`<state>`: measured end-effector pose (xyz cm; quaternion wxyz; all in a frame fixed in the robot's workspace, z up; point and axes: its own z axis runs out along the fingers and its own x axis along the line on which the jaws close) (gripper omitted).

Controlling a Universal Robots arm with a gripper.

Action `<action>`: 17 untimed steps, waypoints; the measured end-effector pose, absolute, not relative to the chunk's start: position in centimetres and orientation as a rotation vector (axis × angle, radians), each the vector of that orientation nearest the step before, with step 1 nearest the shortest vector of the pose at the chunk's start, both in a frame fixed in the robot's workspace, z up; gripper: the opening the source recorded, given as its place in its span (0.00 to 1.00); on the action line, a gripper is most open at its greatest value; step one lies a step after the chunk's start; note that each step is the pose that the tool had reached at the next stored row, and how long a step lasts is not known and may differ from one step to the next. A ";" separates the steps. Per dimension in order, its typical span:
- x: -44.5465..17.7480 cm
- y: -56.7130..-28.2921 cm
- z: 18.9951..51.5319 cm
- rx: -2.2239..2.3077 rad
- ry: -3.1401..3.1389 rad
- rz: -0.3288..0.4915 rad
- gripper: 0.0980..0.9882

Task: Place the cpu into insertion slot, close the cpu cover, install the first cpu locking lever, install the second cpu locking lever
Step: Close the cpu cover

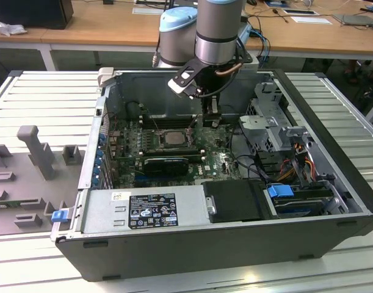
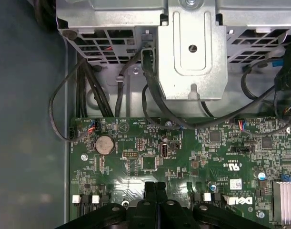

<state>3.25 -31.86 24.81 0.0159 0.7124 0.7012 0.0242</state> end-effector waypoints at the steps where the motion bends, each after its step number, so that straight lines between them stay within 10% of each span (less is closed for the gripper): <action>1: 3.2 -31.9 24.8 2.216 2.181 0.075 0.01; 17: -0.6 -31.9 24.2 2.215 2.181 0.075 0.01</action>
